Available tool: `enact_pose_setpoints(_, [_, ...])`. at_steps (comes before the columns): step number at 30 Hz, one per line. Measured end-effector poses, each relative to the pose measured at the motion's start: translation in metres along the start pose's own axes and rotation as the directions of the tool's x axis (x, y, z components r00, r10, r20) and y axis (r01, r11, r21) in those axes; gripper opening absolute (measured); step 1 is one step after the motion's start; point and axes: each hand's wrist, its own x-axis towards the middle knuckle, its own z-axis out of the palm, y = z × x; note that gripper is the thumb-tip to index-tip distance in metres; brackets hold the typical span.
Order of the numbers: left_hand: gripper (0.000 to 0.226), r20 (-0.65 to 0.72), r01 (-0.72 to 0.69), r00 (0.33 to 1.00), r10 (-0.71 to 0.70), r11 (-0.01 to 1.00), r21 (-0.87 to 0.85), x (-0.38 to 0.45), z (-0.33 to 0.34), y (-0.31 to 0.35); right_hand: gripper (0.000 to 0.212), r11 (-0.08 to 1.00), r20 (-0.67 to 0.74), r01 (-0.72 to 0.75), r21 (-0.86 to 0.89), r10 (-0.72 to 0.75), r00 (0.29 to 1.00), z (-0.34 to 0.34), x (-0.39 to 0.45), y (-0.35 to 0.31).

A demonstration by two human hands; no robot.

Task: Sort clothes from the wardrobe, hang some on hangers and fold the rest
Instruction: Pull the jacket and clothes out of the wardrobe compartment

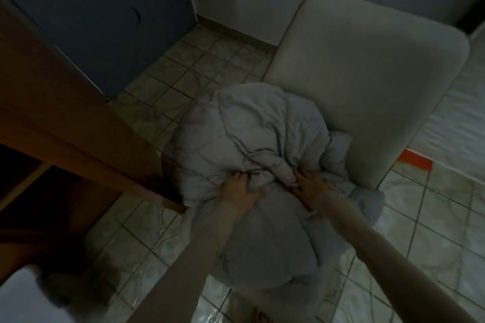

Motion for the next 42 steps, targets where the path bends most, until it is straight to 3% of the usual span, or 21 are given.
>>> enact_pose_setpoints(1, [0.088, -0.175, -0.033, 0.984, 0.028, 0.999, -0.029, -0.003, -0.007, 0.001, 0.064, 1.0, -0.062, -0.006, 0.02, 0.007, 0.998, -0.005, -0.004, 0.002])
enact_pose_setpoints(3, [0.062, -0.504, -0.017, 0.863, 0.031, 0.999, 0.033, -0.002, -0.026, 0.005, 0.075, 0.998, -0.309, -0.016, 0.057, 0.033, 0.95, -0.02, -0.017, 0.001])
enact_pose_setpoints(5, [0.059, -0.567, 0.094, 0.824, -0.018, 0.99, 0.106, 0.007, -0.048, 0.011, 0.099, 0.995, -0.504, 0.06, 0.077, -0.013, 0.864, -0.034, -0.028, -0.003])
enact_pose_setpoints(7, [0.065, -0.485, 0.091, 0.874, -0.027, 0.99, 0.108, 0.021, -0.06, 0.013, 0.103, 0.989, -0.508, 0.145, 0.034, -0.108, 0.855, -0.042, -0.028, -0.009])
enact_pose_setpoints(10, [0.061, -0.177, 0.095, 0.981, -0.079, 0.992, 0.08, 0.031, -0.046, 0.016, 0.086, 0.984, -0.435, 0.173, -0.037, -0.172, 0.884, -0.032, -0.018, -0.021])
enact_pose_setpoints(12, [0.059, -0.067, 0.109, 0.993, -0.1, 0.984, 0.143, 0.03, -0.027, 0.016, 0.087, 0.987, -0.388, 0.153, -0.056, -0.163, 0.907, -0.013, -0.009, -0.02])
enact_pose_setpoints(14, [0.058, -0.001, 0.091, 0.996, -0.093, 0.975, 0.2, 0.028, -0.007, 0.015, 0.103, 0.99, -0.349, 0.113, -0.079, -0.134, 0.927, 0.008, -0.006, -0.012])
enact_pose_setpoints(18, [0.054, 0.116, 0.016, 0.993, -0.039, 0.981, 0.195, 0.025, 0.03, 0.013, 0.115, 0.993, -0.268, 0.053, -0.108, -0.081, 0.96, 0.037, -0.009, 0.016])
enact_pose_setpoints(20, [0.056, 0.151, 0.002, 0.988, -0.037, 0.975, 0.222, 0.025, 0.049, 0.009, 0.102, 0.994, -0.203, 0.051, -0.098, -0.07, 0.977, 0.044, -0.009, 0.022])
enact_pose_setpoints(23, [0.059, 0.181, 0.008, 0.982, -0.06, 0.961, 0.278, 0.03, 0.059, 0.005, 0.064, 0.994, -0.16, 0.039, -0.1, -0.055, 0.986, 0.048, -0.005, 0.021])
enact_pose_setpoints(30, [0.06, 0.136, 0.033, 0.987, -0.081, 0.944, 0.327, 0.012, 0.036, 0.016, 0.059, 0.998, -0.137, 0.052, -0.045, -0.058, 0.989, 0.032, -0.018, 0.011])
enact_pose_setpoints(34, [0.058, 0.116, -0.019, 0.993, -0.023, 0.937, 0.349, -0.002, 0.009, 0.025, 0.06, 0.999, -0.097, 0.029, 0.016, -0.027, 0.995, 0.008, -0.03, 0.004])
enact_pose_setpoints(42, [0.059, 0.139, -0.089, 0.988, 0.061, 0.974, 0.209, -0.072, -0.066, 0.056, 0.058, 1.0, -0.161, -0.006, 0.011, 0.008, 0.987, -0.05, -0.1, -0.04])
